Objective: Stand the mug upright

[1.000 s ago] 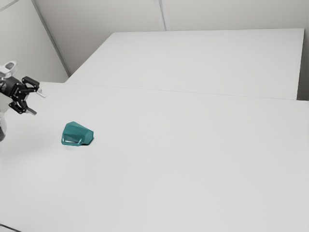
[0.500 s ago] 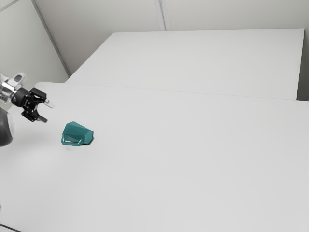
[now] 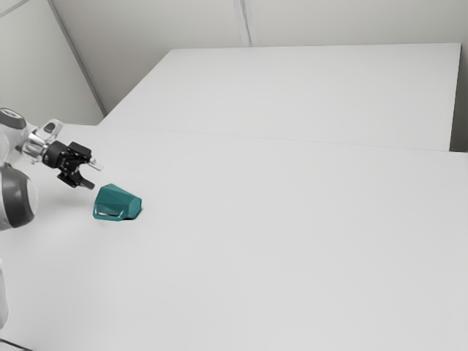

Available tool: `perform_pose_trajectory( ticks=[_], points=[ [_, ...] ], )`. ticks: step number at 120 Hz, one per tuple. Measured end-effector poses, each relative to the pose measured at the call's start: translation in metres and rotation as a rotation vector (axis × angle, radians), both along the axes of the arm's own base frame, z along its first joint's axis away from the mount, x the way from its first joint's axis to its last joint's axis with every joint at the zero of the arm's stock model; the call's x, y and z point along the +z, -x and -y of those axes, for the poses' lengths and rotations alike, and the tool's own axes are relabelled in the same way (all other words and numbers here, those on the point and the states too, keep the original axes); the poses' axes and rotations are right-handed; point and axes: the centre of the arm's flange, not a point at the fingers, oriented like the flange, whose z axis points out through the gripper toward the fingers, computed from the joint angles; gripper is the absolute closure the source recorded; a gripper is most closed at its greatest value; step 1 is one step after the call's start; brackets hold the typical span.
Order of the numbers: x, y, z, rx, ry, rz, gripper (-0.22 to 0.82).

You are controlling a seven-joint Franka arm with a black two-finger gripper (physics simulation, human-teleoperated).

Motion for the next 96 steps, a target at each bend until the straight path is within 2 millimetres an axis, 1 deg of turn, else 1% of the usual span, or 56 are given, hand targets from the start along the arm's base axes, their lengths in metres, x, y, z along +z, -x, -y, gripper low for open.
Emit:
perform_pose_trajectory(
  ticks=[24, 58, 73, 96],
  points=[
    [-0.014, -0.006, 0.005, -0.015, 0.003, 0.017, 0.00],
    [-0.016, -0.018, 0.017, -0.030, 0.009, 0.065, 0.00],
    [-0.020, -0.024, 0.023, -0.033, 0.016, 0.080, 0.00],
    [-0.027, -0.023, 0.025, -0.027, 0.017, 0.082, 0.00]
  ],
)
